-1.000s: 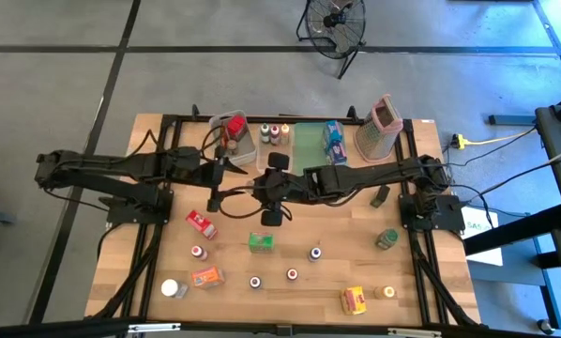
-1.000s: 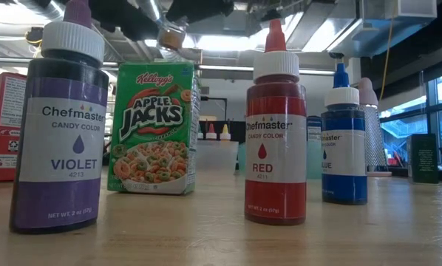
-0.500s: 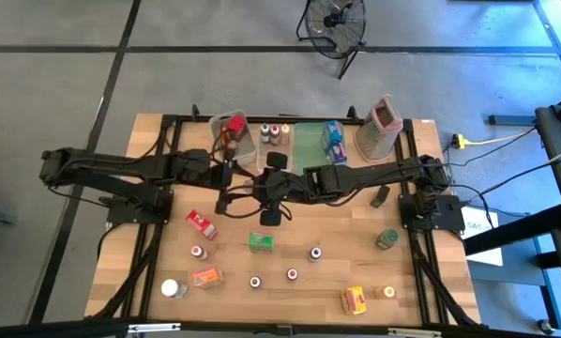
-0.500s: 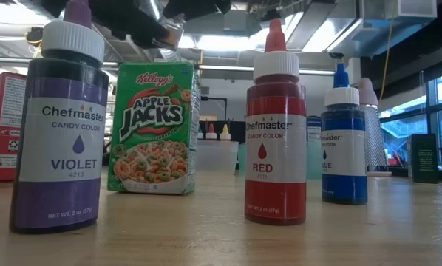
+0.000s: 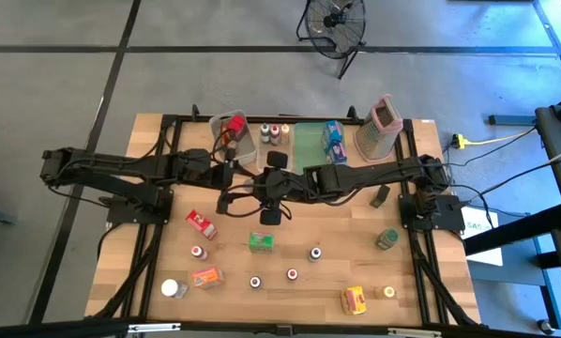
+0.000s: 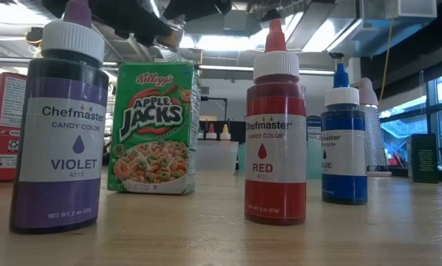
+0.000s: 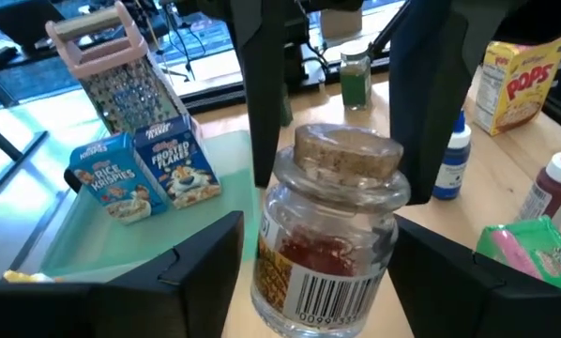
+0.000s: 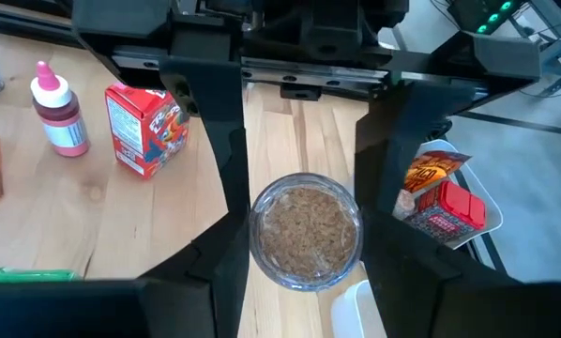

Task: Pick & Place Kitchen Items
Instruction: Put the brown seasoning bottle into the gray bin

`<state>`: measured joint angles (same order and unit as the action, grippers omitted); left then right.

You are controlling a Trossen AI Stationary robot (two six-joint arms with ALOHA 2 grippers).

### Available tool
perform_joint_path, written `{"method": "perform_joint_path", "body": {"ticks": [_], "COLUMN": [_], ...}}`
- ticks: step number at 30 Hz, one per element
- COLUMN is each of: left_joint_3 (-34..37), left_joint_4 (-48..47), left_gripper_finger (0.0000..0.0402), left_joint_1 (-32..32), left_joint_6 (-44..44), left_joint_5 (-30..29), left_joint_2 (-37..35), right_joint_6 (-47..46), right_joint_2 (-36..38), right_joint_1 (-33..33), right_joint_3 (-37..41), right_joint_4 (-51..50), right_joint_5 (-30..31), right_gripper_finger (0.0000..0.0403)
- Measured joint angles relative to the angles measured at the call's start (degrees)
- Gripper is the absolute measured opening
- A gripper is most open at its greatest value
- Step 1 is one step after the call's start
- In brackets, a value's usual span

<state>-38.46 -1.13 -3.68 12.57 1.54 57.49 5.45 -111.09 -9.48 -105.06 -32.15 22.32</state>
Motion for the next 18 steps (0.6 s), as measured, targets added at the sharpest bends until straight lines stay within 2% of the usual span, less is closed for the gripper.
{"method": "perform_joint_path", "body": {"ticks": [7,18], "left_joint_3": [0.0,0.0], "left_joint_4": [-0.1,-0.2], "left_gripper_finger": [0.0196,0.0195], "left_joint_1": [0.0,0.0], "left_joint_6": [-0.2,-0.5], "left_joint_5": [0.0,0.1], "left_joint_2": [0.0,0.0], "right_joint_6": [-0.3,-0.5], "right_joint_2": [0.0,0.0], "right_joint_1": [0.7,1.0], "right_joint_3": [0.0,0.0], "right_joint_4": [-0.2,-0.2], "right_joint_5": [-1.3,-2.9], "right_gripper_finger": [0.0177,0.0178]}}
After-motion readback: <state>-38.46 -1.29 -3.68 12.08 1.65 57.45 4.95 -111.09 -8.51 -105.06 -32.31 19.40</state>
